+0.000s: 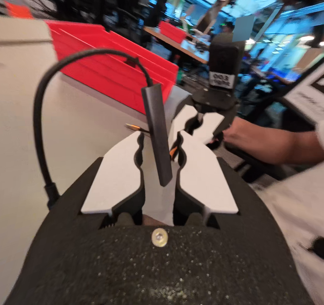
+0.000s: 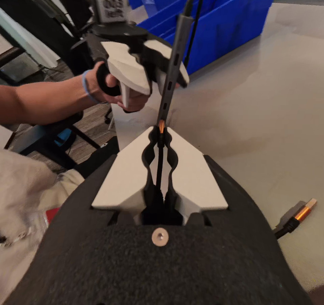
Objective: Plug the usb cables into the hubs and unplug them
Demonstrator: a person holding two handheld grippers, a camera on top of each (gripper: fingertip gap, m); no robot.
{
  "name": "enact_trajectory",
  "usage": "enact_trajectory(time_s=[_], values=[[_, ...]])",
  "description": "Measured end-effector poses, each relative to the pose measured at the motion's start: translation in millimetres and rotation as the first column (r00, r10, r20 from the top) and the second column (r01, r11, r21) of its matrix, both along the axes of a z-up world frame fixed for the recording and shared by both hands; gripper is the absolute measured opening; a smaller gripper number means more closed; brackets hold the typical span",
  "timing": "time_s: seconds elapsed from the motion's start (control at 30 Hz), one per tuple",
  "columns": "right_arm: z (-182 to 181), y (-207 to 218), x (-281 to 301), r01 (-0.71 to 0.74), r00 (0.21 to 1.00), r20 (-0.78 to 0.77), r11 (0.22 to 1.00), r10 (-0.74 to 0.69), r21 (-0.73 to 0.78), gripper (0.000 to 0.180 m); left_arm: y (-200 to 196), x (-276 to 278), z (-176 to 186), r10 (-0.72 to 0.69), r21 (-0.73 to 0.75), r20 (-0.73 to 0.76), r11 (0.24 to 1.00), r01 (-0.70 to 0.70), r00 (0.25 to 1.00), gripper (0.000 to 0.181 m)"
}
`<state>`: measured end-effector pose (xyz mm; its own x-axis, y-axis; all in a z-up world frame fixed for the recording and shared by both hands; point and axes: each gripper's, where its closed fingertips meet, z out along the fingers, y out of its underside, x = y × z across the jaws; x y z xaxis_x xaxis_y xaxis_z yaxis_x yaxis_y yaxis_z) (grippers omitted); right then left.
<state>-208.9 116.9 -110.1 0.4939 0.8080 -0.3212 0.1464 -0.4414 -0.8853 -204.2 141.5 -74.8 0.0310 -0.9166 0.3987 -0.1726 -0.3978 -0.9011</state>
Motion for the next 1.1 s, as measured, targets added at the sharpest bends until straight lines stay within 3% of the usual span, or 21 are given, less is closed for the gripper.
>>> enact_trajectory(time_s=[0.1, 0.33, 0.53, 0.77, 1.1], values=[[9, -5, 7, -0.025, 0.999, -0.023, 0.999, 0.026, 0.032, 0.005, -27, 2, -6, -0.172, -0.05, 0.026, 0.984, 0.173, 0.985, 0.035], [21, -15, 6, -0.097, 0.989, -0.111, 0.994, 0.101, 0.04, 0.006, -39, 8, -12, -0.181, 0.051, -0.023, 0.982, 0.182, 0.983, 0.014], [23, -22, 8, -0.114, 0.978, -0.17, 0.992, 0.123, 0.059, 0.005, -46, 8, -12, -0.219, 0.139, -0.053, 0.965, 0.224, 0.974, 0.011], [29, -31, 6, -0.14, 0.978, -0.129, 0.977, 0.162, 0.163, 0.005, -56, 4, -7, -0.261, 0.247, -0.093, 0.929, 0.276, 0.961, 0.01], [32, -45, 1, -0.202, 0.97, -0.092, 0.96, 0.223, 0.195, 0.005, -69, -3, -5, -0.312, 0.327, -0.141, 0.881, 0.341, 0.94, 0.01]])
